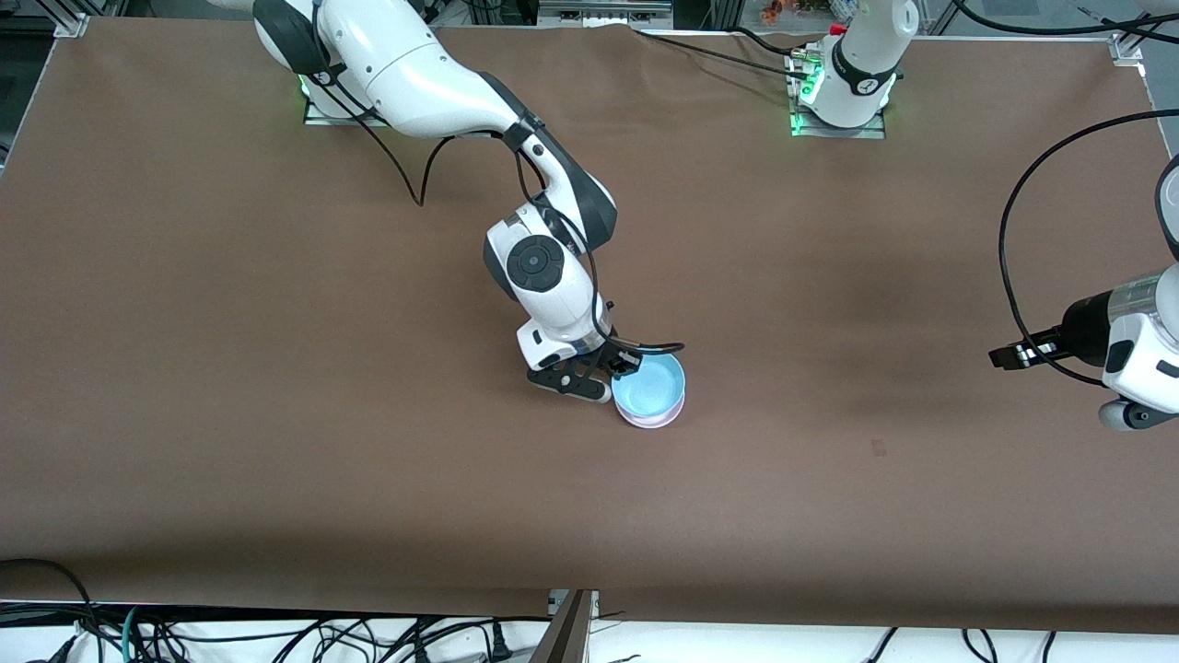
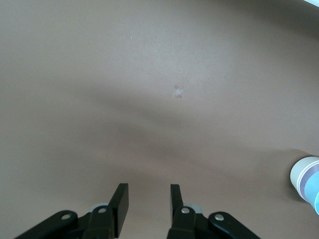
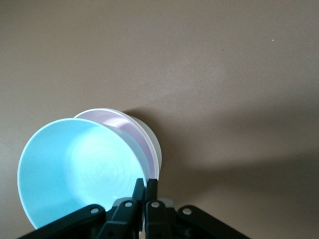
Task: Stack pink and blue bowls on white bowl
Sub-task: 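Lower the blue bowl onto the pink bowl with the right gripper, then open the right gripper and draw it back from the stack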
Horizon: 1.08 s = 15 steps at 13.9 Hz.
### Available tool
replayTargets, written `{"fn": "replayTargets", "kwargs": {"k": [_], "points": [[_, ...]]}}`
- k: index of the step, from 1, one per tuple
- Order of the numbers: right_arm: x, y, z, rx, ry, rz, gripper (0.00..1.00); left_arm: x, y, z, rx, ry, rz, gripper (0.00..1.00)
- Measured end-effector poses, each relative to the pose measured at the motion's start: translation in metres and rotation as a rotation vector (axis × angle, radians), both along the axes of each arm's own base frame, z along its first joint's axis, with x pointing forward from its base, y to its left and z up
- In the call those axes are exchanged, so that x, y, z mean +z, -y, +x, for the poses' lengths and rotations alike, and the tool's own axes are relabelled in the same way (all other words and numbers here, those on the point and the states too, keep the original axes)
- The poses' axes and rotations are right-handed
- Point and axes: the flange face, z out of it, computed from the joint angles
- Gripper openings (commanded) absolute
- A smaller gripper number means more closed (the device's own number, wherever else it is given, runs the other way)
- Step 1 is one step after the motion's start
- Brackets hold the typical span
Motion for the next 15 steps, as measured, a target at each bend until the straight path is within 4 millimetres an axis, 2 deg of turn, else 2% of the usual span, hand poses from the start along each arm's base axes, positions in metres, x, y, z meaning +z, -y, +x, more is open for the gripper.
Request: {"fn": "replayTargets", "kwargs": {"k": [5, 7, 8, 9, 10, 13, 14, 15], "points": [[-0.008, 0.000, 0.001, -0.005, 0.014, 0.007, 0.00, 0.000, 0.000, 0.000, 0.000, 0.000, 0.000, 0.42], [-0.007, 0.000, 0.002, -0.006, 0.017, 0.009, 0.51, 0.000, 0.000, 0.000, 0.000, 0.000, 0.000, 0.42], [-0.005, -0.001, 0.002, -0.007, 0.019, 0.011, 0.64, 0.000, 0.000, 0.000, -0.001, 0.000, 0.000, 0.42], [-0.004, -0.001, 0.003, -0.010, 0.021, 0.014, 0.88, 0.000, 0.000, 0.000, -0.001, 0.000, 0.000, 0.42], [-0.002, -0.001, 0.004, -0.020, 0.021, 0.017, 1.00, 0.000, 0.000, 0.000, -0.001, 0.000, 0.000, 0.42], [0.008, 0.001, 0.008, -0.039, 0.019, 0.016, 1.00, -0.001, 0.001, -0.002, -0.018, -0.005, -0.001, 0.42], [0.017, 0.006, 0.013, -0.043, 0.019, 0.005, 1.00, -0.001, 0.001, -0.004, -0.022, -0.008, -0.001, 0.42], [0.035, 0.015, 0.021, -0.050, 0.023, -0.007, 1.00, -0.001, 0.002, -0.006, -0.026, -0.010, 0.000, 0.42]]}}
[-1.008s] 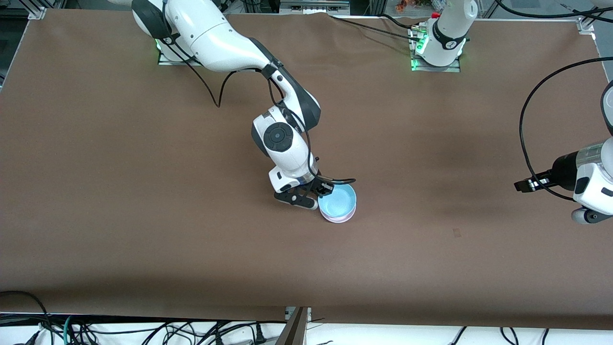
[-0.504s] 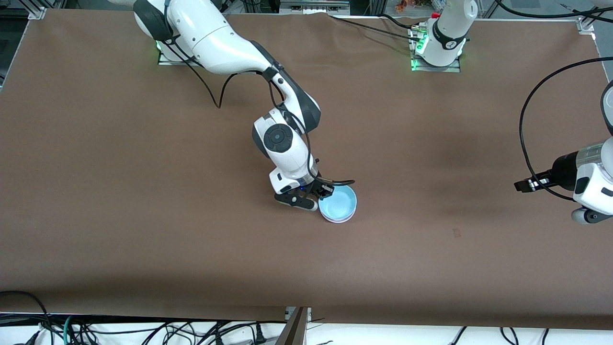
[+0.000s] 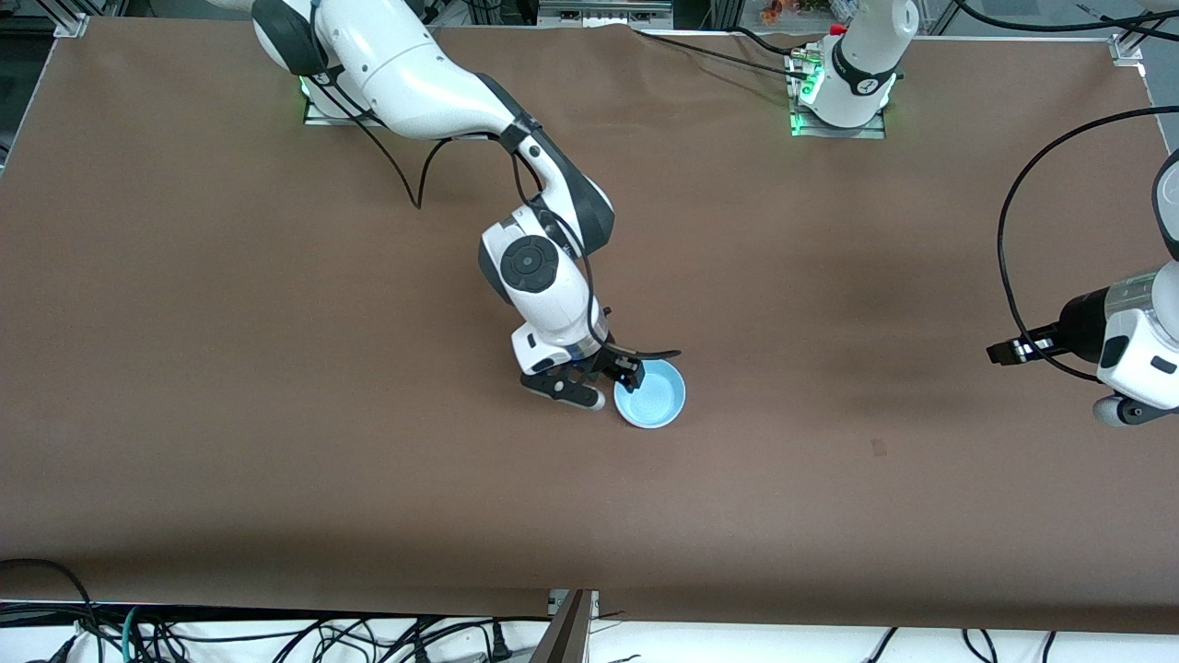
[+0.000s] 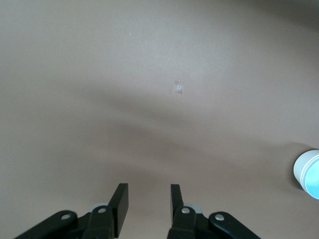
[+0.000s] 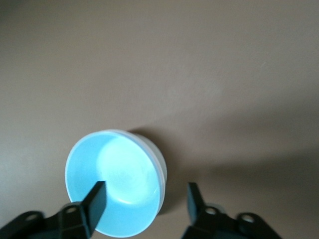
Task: Stack pink and blue bowls on white bowl
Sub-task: 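Open the right gripper and draw it back from the stack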
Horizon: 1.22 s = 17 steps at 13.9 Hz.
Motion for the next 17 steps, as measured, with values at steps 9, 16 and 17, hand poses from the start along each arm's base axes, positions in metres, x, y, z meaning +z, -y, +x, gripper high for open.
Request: {"fn": "replayTargets", "kwargs": {"k": [9, 16, 17], "points": [[0.196, 0.249, 0.050, 0.132, -0.137, -0.172, 1.00, -0.012, 0.010, -0.038, -0.014, 0.026, 0.021, 0.47], [0.283, 0.383, -0.054, 0.181, -0.234, -0.154, 1.00, -0.007, -0.014, -0.054, -0.071, 0.029, 0.019, 0.50], [0.290, 0.390, -0.066, 0.183, -0.230, -0.159, 1.00, -0.006, -0.014, -0.055, -0.071, 0.030, 0.020, 0.50]]}}
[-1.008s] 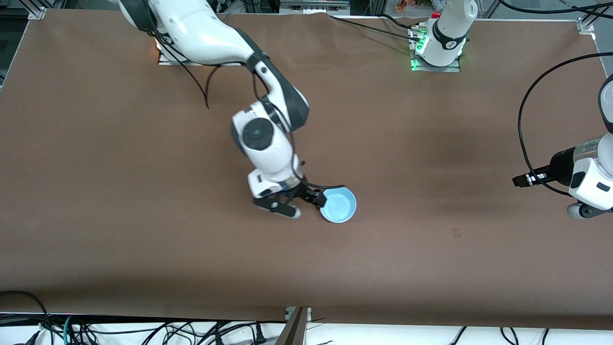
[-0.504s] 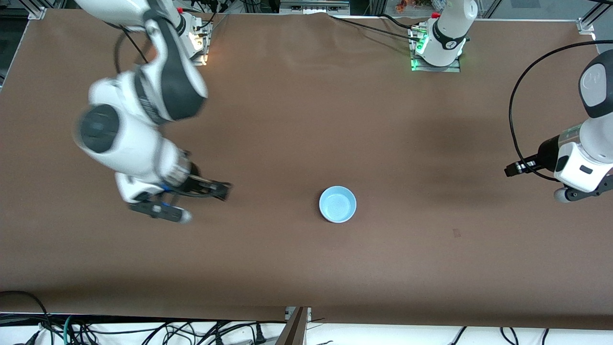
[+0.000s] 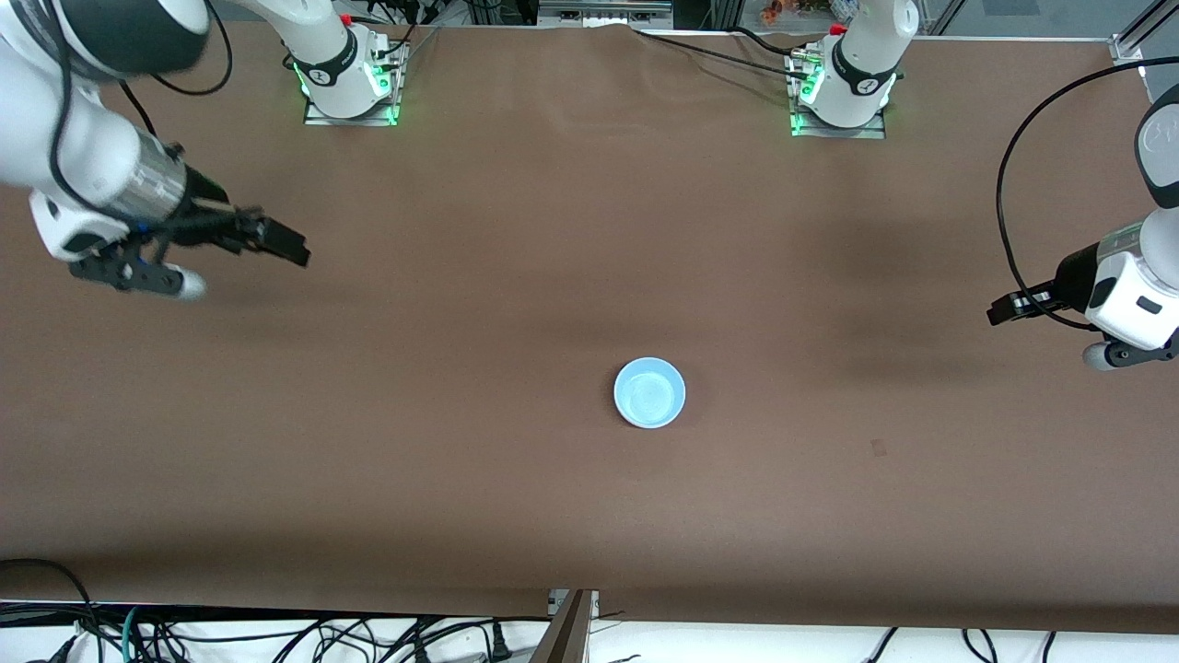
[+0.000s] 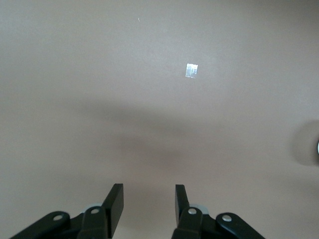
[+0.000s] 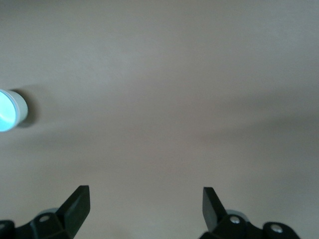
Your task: Stack pink and blue bowls on white bowl
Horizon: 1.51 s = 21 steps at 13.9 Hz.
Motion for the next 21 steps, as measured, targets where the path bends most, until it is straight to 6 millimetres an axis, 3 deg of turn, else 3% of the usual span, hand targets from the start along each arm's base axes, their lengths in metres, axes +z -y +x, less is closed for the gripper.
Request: {"fn": "replayTargets", "kwargs": {"k": [2, 5, 11, 15, 21], "points": [[0.012, 0.012, -0.016, -0.001, 0.004, -0.003, 1.00, 0.000, 0.002, 0.000, -0.002, 0.003, 0.000, 0.51], [0.013, 0.032, -0.022, 0.031, -0.005, -0.054, 1.00, -0.001, 0.002, 0.000, -0.004, 0.004, 0.000, 0.57], [0.008, 0.041, -0.022, 0.124, -0.004, -0.081, 1.00, 0.000, 0.001, 0.000, -0.023, 0.008, -0.002, 0.89], [0.009, 0.061, -0.020, 0.147, -0.001, -0.095, 1.00, 0.000, -0.001, 0.000, -0.031, 0.010, -0.003, 1.00], [0.016, 0.066, -0.021, 0.155, 0.003, -0.097, 1.00, 0.001, -0.003, 0.000, -0.078, 0.018, -0.006, 1.00]]}}
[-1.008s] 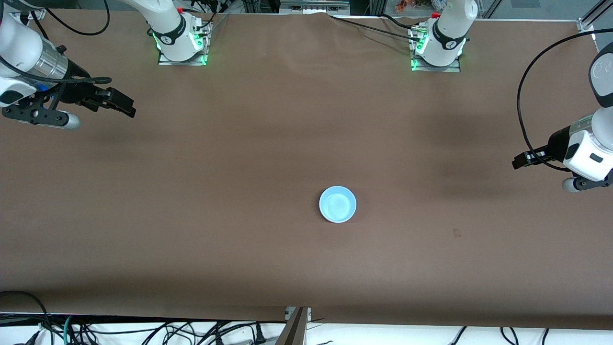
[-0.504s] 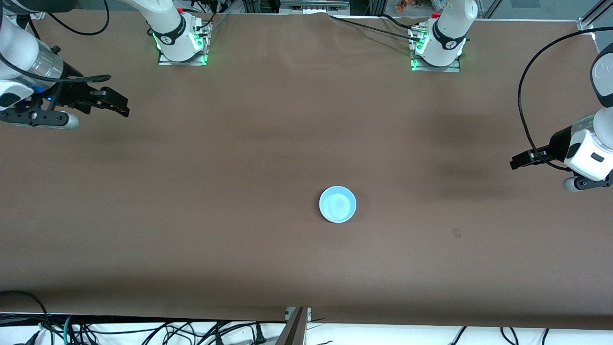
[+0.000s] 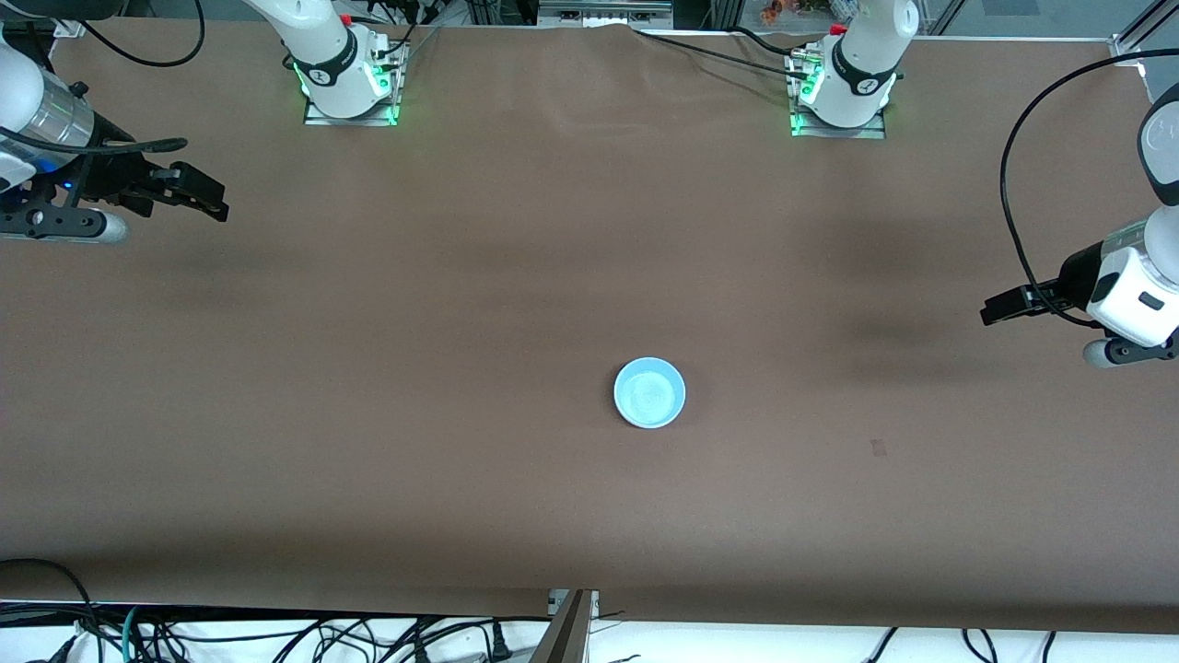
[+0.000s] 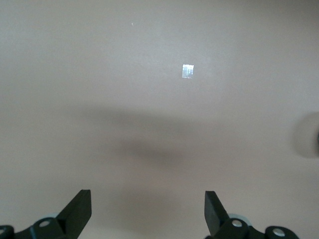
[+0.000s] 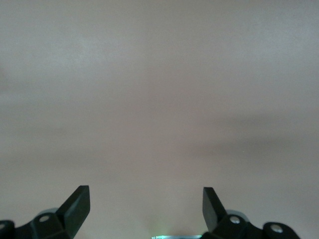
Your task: Stack pink and blue bowls on white bowl
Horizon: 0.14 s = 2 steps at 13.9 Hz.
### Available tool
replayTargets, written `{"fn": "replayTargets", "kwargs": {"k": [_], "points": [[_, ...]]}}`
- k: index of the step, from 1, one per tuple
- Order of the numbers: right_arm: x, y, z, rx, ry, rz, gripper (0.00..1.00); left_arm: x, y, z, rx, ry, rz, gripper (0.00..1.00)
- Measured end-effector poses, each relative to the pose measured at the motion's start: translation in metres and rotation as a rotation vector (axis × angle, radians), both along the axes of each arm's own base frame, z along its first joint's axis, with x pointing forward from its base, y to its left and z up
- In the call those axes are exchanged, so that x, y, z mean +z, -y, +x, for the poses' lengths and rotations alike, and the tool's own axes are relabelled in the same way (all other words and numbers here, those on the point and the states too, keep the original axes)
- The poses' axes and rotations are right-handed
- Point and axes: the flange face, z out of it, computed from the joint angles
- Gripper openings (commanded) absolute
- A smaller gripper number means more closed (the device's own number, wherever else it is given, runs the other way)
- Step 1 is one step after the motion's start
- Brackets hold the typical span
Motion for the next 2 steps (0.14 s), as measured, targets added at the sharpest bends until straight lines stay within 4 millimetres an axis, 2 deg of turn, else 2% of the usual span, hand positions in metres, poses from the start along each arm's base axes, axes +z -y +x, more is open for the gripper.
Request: {"fn": "replayTargets", "kwargs": {"k": [2], "points": [[0.0015, -0.0009, 0.0001, 0.002, 0.003, 0.000, 1.00, 0.0018, -0.0052, 0.0003, -0.015, 0.008, -0.001, 1.00]]}}
